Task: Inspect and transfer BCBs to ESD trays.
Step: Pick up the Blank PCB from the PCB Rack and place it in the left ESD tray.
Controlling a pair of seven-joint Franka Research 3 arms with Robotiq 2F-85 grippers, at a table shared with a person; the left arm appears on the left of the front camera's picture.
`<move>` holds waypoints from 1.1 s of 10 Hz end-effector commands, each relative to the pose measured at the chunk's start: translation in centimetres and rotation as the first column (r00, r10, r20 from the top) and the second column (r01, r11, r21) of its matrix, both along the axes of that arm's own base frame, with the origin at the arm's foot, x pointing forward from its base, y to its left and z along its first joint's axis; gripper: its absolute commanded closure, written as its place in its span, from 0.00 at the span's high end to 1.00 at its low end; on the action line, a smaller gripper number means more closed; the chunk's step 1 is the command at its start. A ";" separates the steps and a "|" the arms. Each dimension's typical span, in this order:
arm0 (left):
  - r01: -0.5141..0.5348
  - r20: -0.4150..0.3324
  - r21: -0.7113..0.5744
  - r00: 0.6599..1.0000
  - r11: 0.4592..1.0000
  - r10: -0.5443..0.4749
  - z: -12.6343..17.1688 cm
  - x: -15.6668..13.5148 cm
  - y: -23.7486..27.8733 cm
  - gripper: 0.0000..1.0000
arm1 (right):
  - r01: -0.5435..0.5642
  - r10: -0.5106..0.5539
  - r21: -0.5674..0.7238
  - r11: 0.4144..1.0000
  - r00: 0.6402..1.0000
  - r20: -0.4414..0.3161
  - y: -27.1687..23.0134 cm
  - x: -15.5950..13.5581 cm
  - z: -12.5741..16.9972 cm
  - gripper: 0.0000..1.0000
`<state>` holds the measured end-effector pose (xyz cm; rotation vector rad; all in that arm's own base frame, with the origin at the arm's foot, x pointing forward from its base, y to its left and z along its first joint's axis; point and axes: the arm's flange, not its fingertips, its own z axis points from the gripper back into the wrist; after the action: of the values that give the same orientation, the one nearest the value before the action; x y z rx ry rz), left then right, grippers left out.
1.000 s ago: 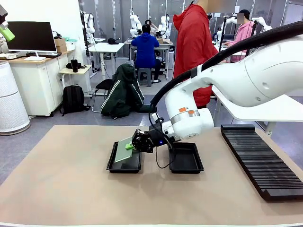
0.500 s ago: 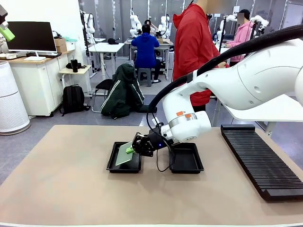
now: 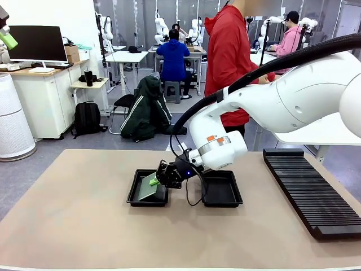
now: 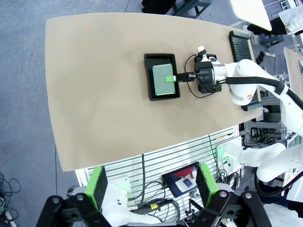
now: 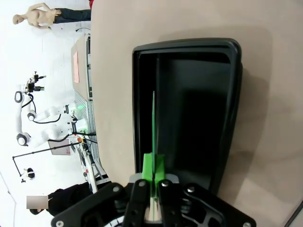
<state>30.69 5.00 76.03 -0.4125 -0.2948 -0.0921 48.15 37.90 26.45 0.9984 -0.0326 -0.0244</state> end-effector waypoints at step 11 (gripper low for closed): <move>-0.002 -0.004 -0.002 1.000 1.000 0.002 -0.1 0.0 0.0 1.00 | -0.003 0.003 -0.012 1.000 1.000 -0.018 0.3 0.5 -0.3 0.03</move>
<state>30.69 5.00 76.03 -0.4125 -0.2948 -0.0921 48.62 38.18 26.17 0.9860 -0.0144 -0.0308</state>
